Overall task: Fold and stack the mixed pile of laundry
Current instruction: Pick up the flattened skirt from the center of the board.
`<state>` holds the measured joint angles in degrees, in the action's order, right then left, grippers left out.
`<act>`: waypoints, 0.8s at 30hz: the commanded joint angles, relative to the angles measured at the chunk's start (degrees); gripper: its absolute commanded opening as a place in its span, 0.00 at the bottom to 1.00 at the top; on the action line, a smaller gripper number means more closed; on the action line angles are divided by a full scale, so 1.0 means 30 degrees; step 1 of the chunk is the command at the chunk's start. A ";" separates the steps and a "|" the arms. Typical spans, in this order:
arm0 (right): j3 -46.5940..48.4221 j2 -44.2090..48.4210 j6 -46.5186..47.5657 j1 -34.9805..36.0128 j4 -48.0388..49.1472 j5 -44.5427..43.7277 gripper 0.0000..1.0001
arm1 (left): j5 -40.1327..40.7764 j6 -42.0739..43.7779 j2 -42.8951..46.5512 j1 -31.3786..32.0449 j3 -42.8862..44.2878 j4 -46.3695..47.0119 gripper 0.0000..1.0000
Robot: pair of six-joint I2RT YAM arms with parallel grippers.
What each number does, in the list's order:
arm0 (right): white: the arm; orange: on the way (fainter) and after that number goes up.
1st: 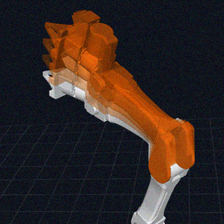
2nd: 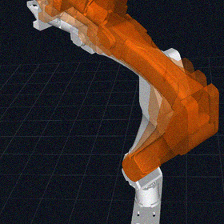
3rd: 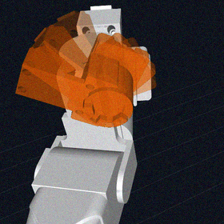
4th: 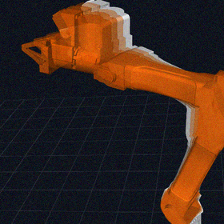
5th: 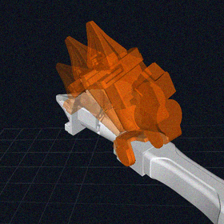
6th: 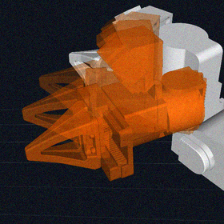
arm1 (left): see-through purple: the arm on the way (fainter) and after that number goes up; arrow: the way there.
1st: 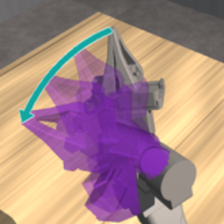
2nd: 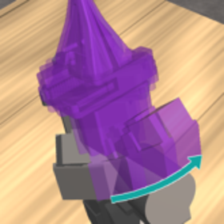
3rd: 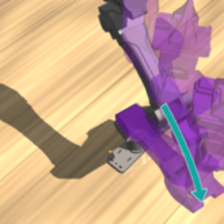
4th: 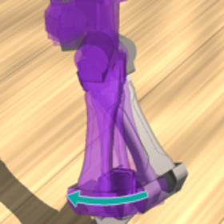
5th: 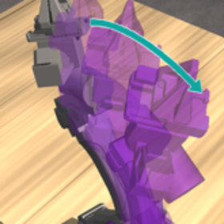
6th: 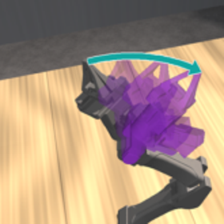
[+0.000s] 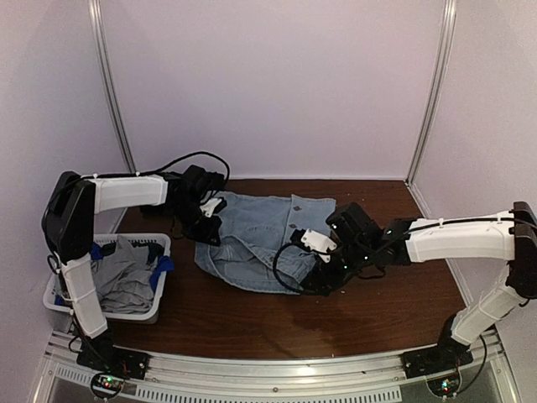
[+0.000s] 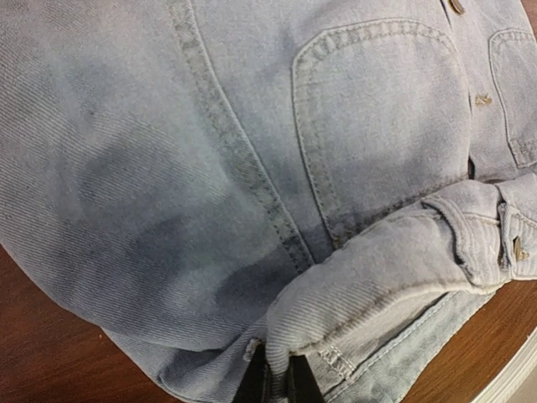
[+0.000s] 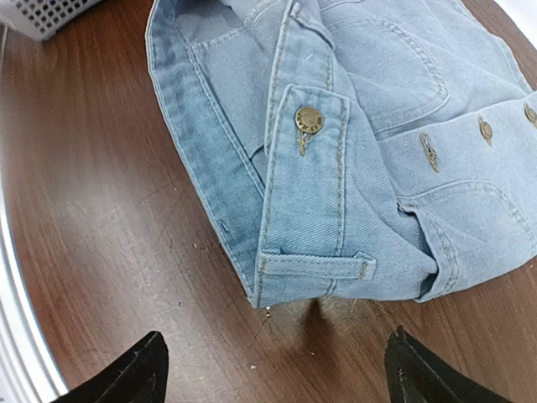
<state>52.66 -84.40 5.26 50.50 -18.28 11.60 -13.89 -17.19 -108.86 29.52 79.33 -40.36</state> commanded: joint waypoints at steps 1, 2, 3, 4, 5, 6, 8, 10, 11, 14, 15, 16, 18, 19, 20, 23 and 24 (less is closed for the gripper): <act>0.0224 -0.0884 0.4382 0.0704 0.1403 -0.2323 0.91 | -0.1022 -0.0259 -0.0521 -0.0543 -0.0076 0.0739 0.00; 0.0276 -0.1121 0.5029 0.0824 0.1551 -0.2314 0.92 | -0.1103 -0.0255 -0.0666 -0.0613 -0.0076 0.0716 0.00; 0.0300 -0.1385 0.5482 0.0905 0.1608 -0.2331 0.92 | -0.1349 -0.0262 -0.0882 -0.0747 -0.0098 0.0647 0.00; 0.0398 -0.1700 0.5931 0.0988 0.1597 -0.2329 0.92 | -0.1636 -0.0237 -0.1154 -0.0906 -0.0104 0.0500 0.00; 0.0469 -0.2029 0.6280 0.1068 0.1541 -0.2362 0.93 | -0.1848 -0.0220 -0.1441 -0.1065 -0.0127 0.0349 0.00; 0.0548 -0.2319 0.6591 0.1133 0.1501 -0.2388 0.93 | -0.1944 -0.0206 -0.1627 -0.1213 -0.0196 0.0309 0.00; 0.0579 -0.2851 0.7165 0.1280 0.1628 -0.2329 0.92 | -0.1937 -0.0195 -0.1886 -0.1402 -0.0343 0.0320 0.00; 0.0618 -0.3413 0.7645 0.1405 0.1728 -0.2204 0.92 | -0.1915 -0.0223 -0.2121 -0.1664 -0.0396 0.0311 0.00; 0.0614 -0.3638 0.7779 0.1442 0.1875 -0.2145 0.92 | -0.1949 -0.0280 -0.2239 -0.1819 -0.0383 0.0304 0.00; 0.0731 -0.4445 0.7697 0.1567 0.2224 -0.1911 0.91 | -0.2006 -0.0377 -0.2682 -0.2142 -0.0222 0.0209 0.00; 0.0866 -0.4844 0.7698 0.1631 0.2227 -0.1973 0.91 | -0.1953 -0.0300 -0.2837 -0.2161 -0.0113 0.0123 0.00; 0.0960 -0.5143 0.7709 0.1698 0.2374 -0.2010 0.91 | -0.1961 -0.0176 -0.2980 -0.2163 -0.0044 0.0046 0.00; 0.1253 -0.5701 0.7869 0.1858 0.2718 -0.2385 0.91 | -0.2137 0.0006 -0.3129 -0.2163 0.0037 0.0020 0.00; 0.1481 -0.6083 0.8031 0.1928 0.2870 -0.2567 0.90 | -0.2141 0.0085 -0.3171 -0.2163 0.0041 0.0018 0.00; 0.1736 -0.6396 0.8172 0.1951 0.2901 -0.2751 0.89 | -0.2160 0.0194 -0.3224 -0.2163 0.0067 0.0015 0.00; 0.2404 -0.7239 0.8258 0.1974 0.2908 -0.3213 0.78 | -0.2444 0.0501 -0.3419 -0.2162 0.0327 -0.0200 0.00; 0.2551 -0.7460 0.8178 0.2001 0.2880 -0.3362 0.72 | -0.2568 0.0631 -0.3460 -0.2163 0.0421 -0.0273 0.00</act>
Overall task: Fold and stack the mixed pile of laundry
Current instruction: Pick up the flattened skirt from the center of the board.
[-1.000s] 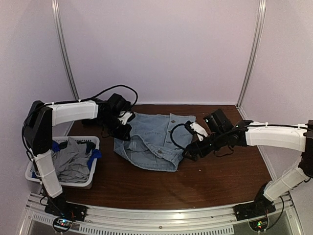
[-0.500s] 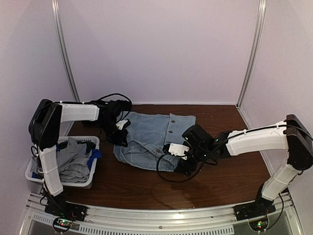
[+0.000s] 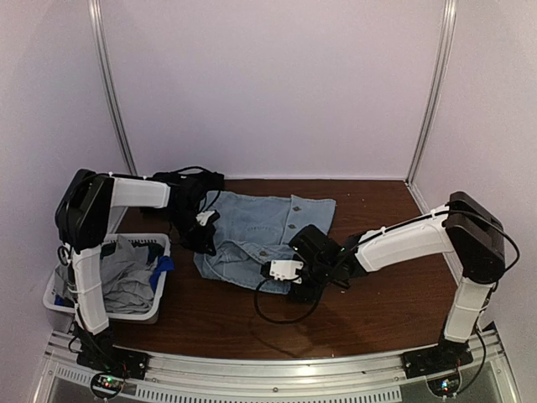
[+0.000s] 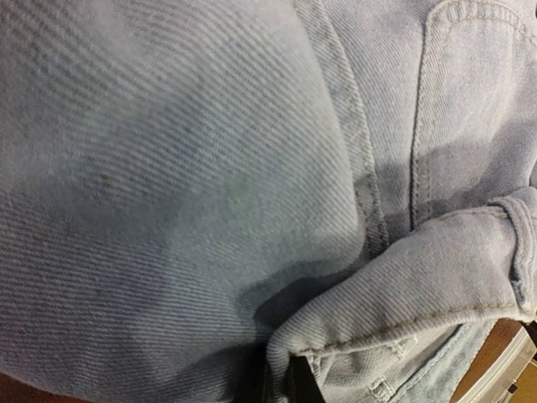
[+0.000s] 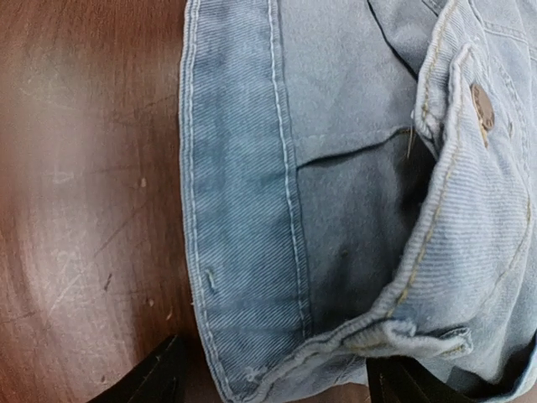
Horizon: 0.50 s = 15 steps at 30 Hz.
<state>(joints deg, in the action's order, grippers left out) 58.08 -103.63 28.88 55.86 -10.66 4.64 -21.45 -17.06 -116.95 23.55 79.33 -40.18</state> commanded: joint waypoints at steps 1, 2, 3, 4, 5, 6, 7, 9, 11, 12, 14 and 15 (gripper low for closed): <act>0.0851 -0.1285 0.0201 0.0219 0.0228 -0.1148 0.65 | -0.0070 0.0698 -0.0758 -0.0174 0.0524 -0.0428 0.00; 0.0966 -0.1501 0.0078 0.0219 0.0111 -0.1202 0.57 | -0.0010 0.0797 -0.0732 -0.0174 0.0640 -0.0528 0.00; 0.1054 -0.1591 -0.0102 0.0219 -0.0009 -0.1314 0.47 | -0.0021 0.0886 -0.0590 -0.0217 0.0768 -0.0573 0.00; 0.1160 -0.1591 -0.0304 0.0219 -0.0204 -0.1442 0.37 | -0.0088 0.0934 -0.0363 -0.0268 0.0861 -0.0543 0.00; 0.1261 -0.1503 -0.0453 0.0219 -0.0463 -0.1458 0.26 | -0.0075 0.0998 -0.0111 -0.0329 0.0938 -0.0484 0.00; 0.1289 -0.1279 -0.0586 0.0197 -0.0667 -0.1819 0.09 | 0.0029 0.1083 0.0272 -0.0370 0.1010 -0.0367 0.00; 0.1245 -0.0981 -0.0815 0.0176 -0.0795 -0.2183 0.00 | 0.0204 0.1226 0.0697 -0.0393 0.1074 -0.0202 0.01; 0.1150 -0.0025 -0.1205 0.0070 -0.1189 -0.2367 0.00 | 0.0512 0.1362 0.1757 -0.0487 0.1011 0.0290 0.06; 0.1139 0.1468 -0.1749 -0.0076 -0.1388 -0.2290 0.00 | 0.0535 0.1449 0.3012 -0.0576 0.0539 0.1161 0.27; 0.1127 0.2124 -0.2011 -0.0217 -0.1336 -0.2078 0.00 | 0.0461 0.1652 0.3713 -0.0584 0.0107 0.1926 0.36; 0.1200 0.3153 -0.2658 -0.0669 -0.1137 -0.1612 0.00 | 0.0450 0.2168 0.5272 -0.0585 -0.1043 0.3116 0.52; 0.1307 0.3419 -0.2989 -0.0928 -0.1125 -0.1333 0.00 | 0.0589 0.2365 0.5999 -0.0585 -0.1717 0.3702 0.60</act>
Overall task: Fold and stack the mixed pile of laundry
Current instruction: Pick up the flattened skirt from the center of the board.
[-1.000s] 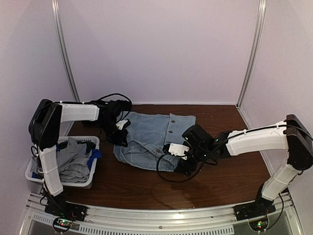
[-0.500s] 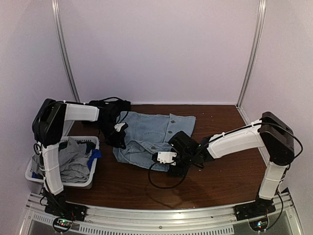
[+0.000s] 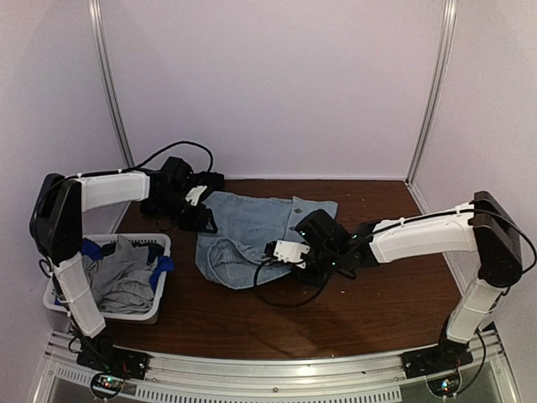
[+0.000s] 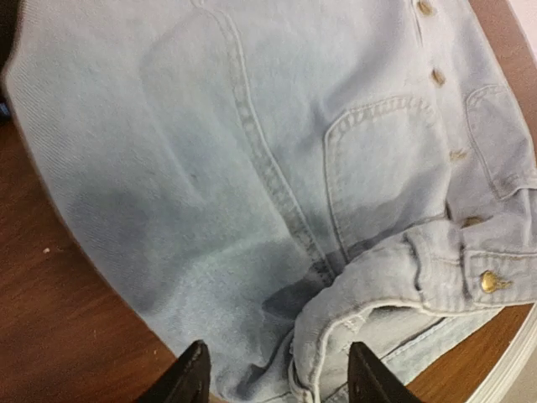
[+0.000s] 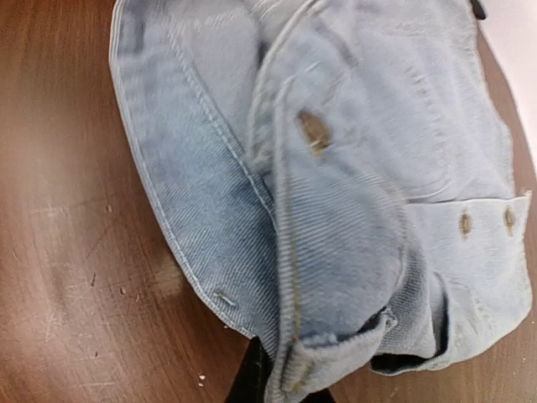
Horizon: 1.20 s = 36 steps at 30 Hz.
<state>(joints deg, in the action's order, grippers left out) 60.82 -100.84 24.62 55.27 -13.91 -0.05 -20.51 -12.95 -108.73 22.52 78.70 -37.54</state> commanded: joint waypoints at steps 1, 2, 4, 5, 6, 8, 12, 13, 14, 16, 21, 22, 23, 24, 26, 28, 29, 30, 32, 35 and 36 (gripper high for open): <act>0.0611 0.2585 -0.1928 -0.1002 -0.0162 0.0521 0.00 | 0.0261 0.1225 0.4262 -0.0242 -0.2172 0.3344 0.66; 0.0927 0.2528 -0.2314 -0.1341 -0.0467 0.0619 0.00 | 0.0131 0.1447 0.4915 -0.0242 -0.2823 0.3812 0.71; 0.1744 0.2169 -0.3348 -0.1915 -0.1278 0.1168 0.00 | -0.0157 0.1957 0.5735 -0.0242 -0.3837 0.4060 0.74; 0.2057 0.2000 -0.3810 -0.2223 -0.1581 0.1638 0.00 | -0.0211 0.2220 0.6062 -0.0220 -0.4528 0.4063 0.75; 0.2166 0.1862 -0.4248 -0.2496 -0.1677 0.2004 0.00 | -0.0390 0.2447 0.6506 -0.0214 -0.5175 0.4228 0.75; 0.2150 0.1790 -0.5076 -0.2964 -0.1539 0.2568 0.00 | -0.0671 0.3076 0.7567 -0.0157 -0.6736 0.4791 0.76; 0.2326 0.1538 -0.7194 -0.4238 -0.1524 0.3917 0.00 | -0.1781 0.5178 0.8504 0.0274 -0.8362 0.4213 0.76; 0.2500 0.1405 -0.7766 -0.4604 -0.1582 0.4384 0.00 | -0.2007 0.5527 0.8572 0.0588 -0.8727 0.4173 0.76; 0.2805 0.1165 -0.8126 -0.5001 -0.1739 0.4874 0.00 | -0.2270 0.5490 0.8592 0.0920 -0.9055 0.4377 0.77; 0.3280 0.0580 -0.9043 -0.5468 -0.2090 0.5504 0.00 | -0.2751 0.4865 0.8327 0.1636 -0.9431 0.5070 0.77; 0.4328 -0.0578 -0.9247 -0.5650 -0.2889 0.6490 0.00 | -0.3459 0.3018 0.6541 0.3410 -0.9219 0.6711 0.77; 0.4387 -0.0676 -0.9282 -0.5656 -0.2899 0.6617 0.00 | -0.3583 0.2624 0.5954 0.3532 -0.9036 0.6906 0.77; 0.4406 -0.0740 -0.9312 -0.5649 -0.2816 0.6673 0.00 | -0.3693 0.2084 0.5437 0.3562 -0.8833 0.7209 0.77; 0.4401 -0.0773 -0.9393 -0.5670 -0.2758 0.6695 0.00 | -0.3872 0.1547 0.5061 0.3566 -0.8691 0.7565 0.77; 0.4348 -0.0729 -0.9448 -0.5699 -0.2677 0.6708 0.00 | -0.4255 0.0567 0.4479 0.3566 -0.8550 0.8526 0.77; 0.4205 -0.0646 -0.9491 -0.5684 -0.2589 0.6566 0.00 | -0.4460 0.0034 0.4032 0.3565 -0.8321 0.9183 0.76; 0.4152 -0.0648 -0.9496 -0.5708 -0.2598 0.6557 0.00 | -0.4605 -0.0248 0.3802 0.3566 -0.8097 0.9361 0.75; 0.4135 -0.0637 -0.9496 -0.5736 -0.2621 0.6530 0.00 | -0.4904 -0.0286 0.3575 0.3566 -0.7855 0.9504 0.70; 0.4228 -0.0573 -0.9503 -0.5794 -0.2848 0.6579 0.00 | -0.5088 -0.0254 0.3309 0.3552 -0.7426 0.9714 0.51; 0.4513 -0.0163 -0.9489 -0.6223 -0.3263 0.6409 0.00 | -0.4629 0.0006 0.3608 0.3475 -0.6507 0.9597 0.12; 0.4703 0.0050 -0.9495 -0.6489 -0.3506 0.6351 0.00 | -0.4194 0.0098 0.3932 0.3453 -0.6133 0.9519 0.00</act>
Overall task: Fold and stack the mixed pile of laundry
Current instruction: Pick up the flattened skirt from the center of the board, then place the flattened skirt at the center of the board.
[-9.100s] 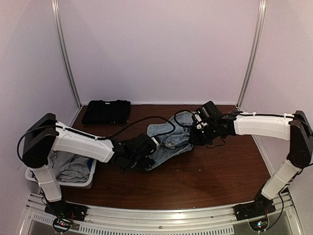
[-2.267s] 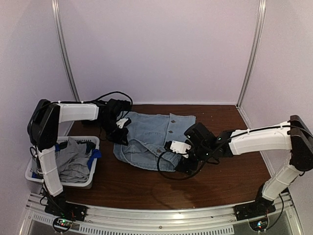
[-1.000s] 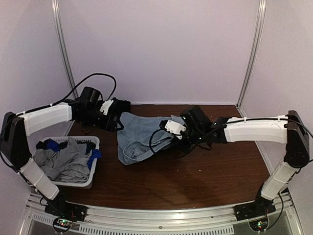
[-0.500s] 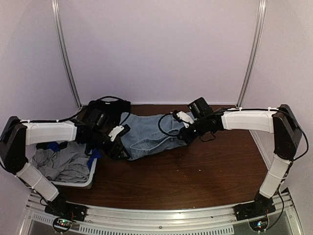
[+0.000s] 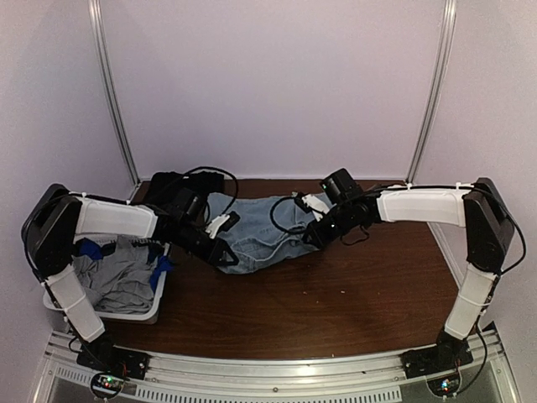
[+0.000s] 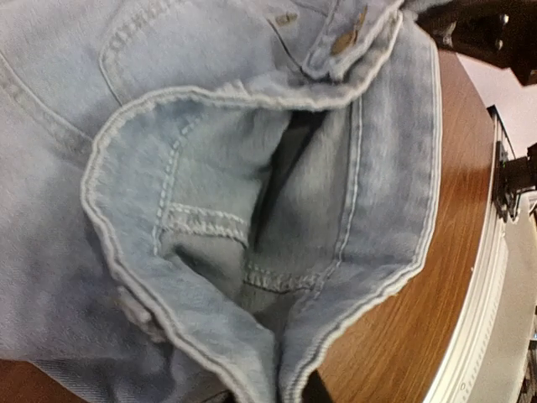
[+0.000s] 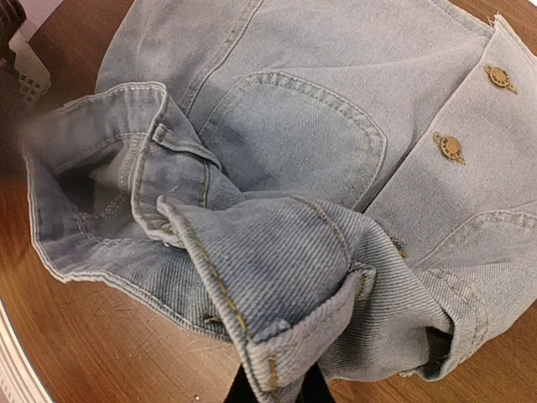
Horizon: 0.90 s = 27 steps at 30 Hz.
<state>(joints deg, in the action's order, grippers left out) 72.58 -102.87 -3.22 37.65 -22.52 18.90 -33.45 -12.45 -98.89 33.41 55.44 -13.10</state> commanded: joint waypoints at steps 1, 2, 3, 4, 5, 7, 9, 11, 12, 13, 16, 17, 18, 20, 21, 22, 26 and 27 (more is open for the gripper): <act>0.1111 0.1006 -0.0291 -0.1038 -0.0970 -0.0146 0.00 | 0.0631 0.0040 0.1141 -0.0219 0.2021 0.1331 0.00; 0.1570 0.1316 -0.0374 -0.1516 -0.1418 -0.0249 0.00 | 0.1226 0.0244 0.1615 -0.0250 0.2576 0.1231 0.00; 0.2220 0.1659 -0.0428 -0.2059 -0.1928 -0.0313 0.00 | 0.2084 0.0647 0.2015 -0.0265 0.3334 0.0896 0.00; 0.3019 0.2027 -0.0487 -0.2640 -0.2494 -0.0471 0.00 | 0.2971 0.1137 0.2322 -0.0267 0.4517 0.0253 0.00; 0.4009 0.2377 -0.0552 -0.3137 -0.3015 -0.0601 0.00 | 0.3709 0.1748 0.2459 -0.0267 0.5876 -0.0387 0.00; 0.6058 0.3130 -0.0385 -0.3910 -0.3677 -0.0605 0.00 | 0.4741 0.2784 0.2339 -0.0239 0.8962 -0.1452 0.00; 0.8508 0.3684 0.0275 -0.4133 -0.4449 -0.1061 0.00 | 0.5679 0.3680 0.1968 -0.0173 1.2188 -0.2433 0.00; 1.1071 0.3919 0.0790 -0.4149 -0.5227 -0.1189 0.00 | 0.6345 0.4658 0.1639 -0.0036 1.5014 -0.3011 0.00; 1.2051 0.4093 0.1087 -0.4149 -0.5558 -0.1240 0.00 | 0.6555 0.5270 0.1462 0.0070 1.6856 -0.3462 0.00; 1.2894 0.4309 0.1369 -0.4157 -0.5734 -0.1349 0.00 | 0.6683 0.5670 0.1330 0.0226 1.8094 -0.3822 0.00; 1.5497 0.4682 0.1470 -0.3999 -0.7119 -0.1859 0.00 | 0.6279 0.6402 0.1269 0.0613 2.0935 -0.5039 0.00; 1.6185 0.4859 0.1505 -0.3882 -0.7636 -0.2052 0.00 | 0.6308 0.6591 0.1371 0.0748 2.1563 -0.5443 0.00; 1.6601 0.5108 0.1513 -0.3750 -0.8023 -0.2204 0.00 | 0.6275 0.6674 0.1578 0.0885 2.1861 -0.5659 0.00; 1.6685 0.5795 0.1396 -0.3527 -0.8458 -0.2289 0.00 | 0.5947 0.6695 0.2141 0.1214 2.1824 -0.5767 0.00; 1.6653 0.6053 0.1287 -0.3475 -0.8649 -0.2300 0.00 | 0.5787 0.6566 0.2352 0.1339 2.1696 -0.5794 0.00; 1.6645 0.6169 0.1255 -0.3446 -0.8926 -0.2235 0.00 | 0.5635 0.6348 0.2485 0.1417 2.1592 -0.5875 0.00; 1.6018 0.6059 0.1534 -0.3454 -0.9645 -0.3291 0.00 | 0.6249 0.5806 0.2135 0.1462 2.1302 -0.6664 0.00; 1.5778 0.5877 0.1615 -0.3502 -0.9589 -0.3637 0.00 | 0.6788 0.5671 0.1904 0.1462 2.1166 -0.6679 0.00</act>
<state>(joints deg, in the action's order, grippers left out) 121.73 -84.14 0.95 28.80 -47.64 17.67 -19.16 5.43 -93.45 39.83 119.57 -30.81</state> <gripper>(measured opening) 0.053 0.054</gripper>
